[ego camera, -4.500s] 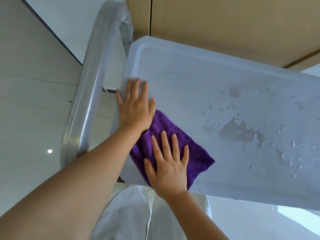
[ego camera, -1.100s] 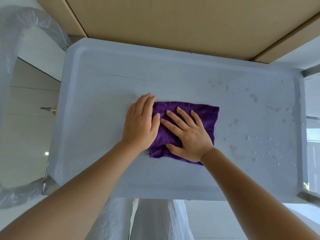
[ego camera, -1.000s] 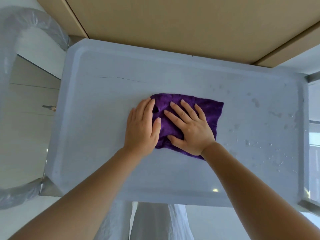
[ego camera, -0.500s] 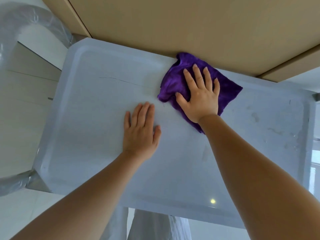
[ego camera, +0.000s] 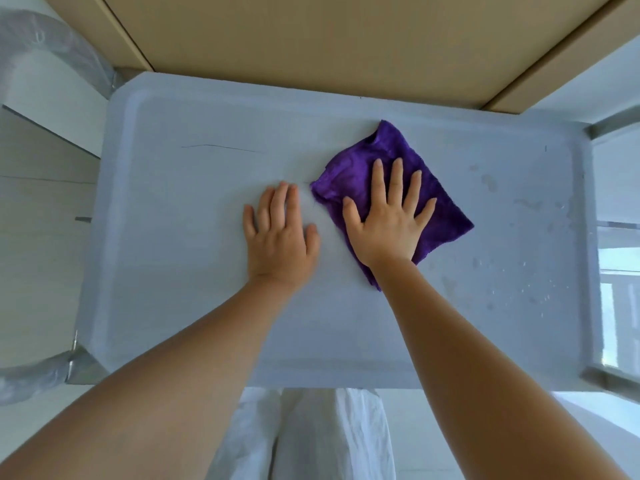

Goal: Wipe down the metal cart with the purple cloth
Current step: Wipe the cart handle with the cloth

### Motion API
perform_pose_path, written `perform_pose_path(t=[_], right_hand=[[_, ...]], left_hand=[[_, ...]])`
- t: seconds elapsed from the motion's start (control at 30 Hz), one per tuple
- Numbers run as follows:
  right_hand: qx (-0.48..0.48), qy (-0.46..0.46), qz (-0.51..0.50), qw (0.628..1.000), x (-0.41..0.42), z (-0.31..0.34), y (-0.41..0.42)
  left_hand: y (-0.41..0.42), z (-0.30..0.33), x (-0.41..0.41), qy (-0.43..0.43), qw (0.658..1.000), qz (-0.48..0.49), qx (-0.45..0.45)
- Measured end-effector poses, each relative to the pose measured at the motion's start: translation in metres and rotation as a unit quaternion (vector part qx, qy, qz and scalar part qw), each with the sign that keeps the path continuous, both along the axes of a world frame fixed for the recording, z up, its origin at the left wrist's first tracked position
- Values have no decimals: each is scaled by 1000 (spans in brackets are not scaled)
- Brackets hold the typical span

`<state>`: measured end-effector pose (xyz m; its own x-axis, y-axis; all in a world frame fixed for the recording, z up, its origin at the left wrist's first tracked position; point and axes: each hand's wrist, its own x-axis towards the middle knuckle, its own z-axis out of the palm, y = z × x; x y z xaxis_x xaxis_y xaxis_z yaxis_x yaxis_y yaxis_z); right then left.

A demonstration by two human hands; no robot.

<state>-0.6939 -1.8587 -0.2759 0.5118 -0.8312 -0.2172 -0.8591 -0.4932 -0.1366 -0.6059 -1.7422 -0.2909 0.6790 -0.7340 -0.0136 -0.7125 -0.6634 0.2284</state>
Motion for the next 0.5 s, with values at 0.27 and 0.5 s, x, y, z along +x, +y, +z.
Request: perform_pose_path(t=[0.27, 0.5], right_hand=[[17, 16, -39, 999, -35, 1, 72], [-6, 1, -13, 1000, -67, -1, 135]], left_hand=[[2, 3, 0, 33, 999, -20, 5], [5, 5, 0, 63, 997, -32, 8]])
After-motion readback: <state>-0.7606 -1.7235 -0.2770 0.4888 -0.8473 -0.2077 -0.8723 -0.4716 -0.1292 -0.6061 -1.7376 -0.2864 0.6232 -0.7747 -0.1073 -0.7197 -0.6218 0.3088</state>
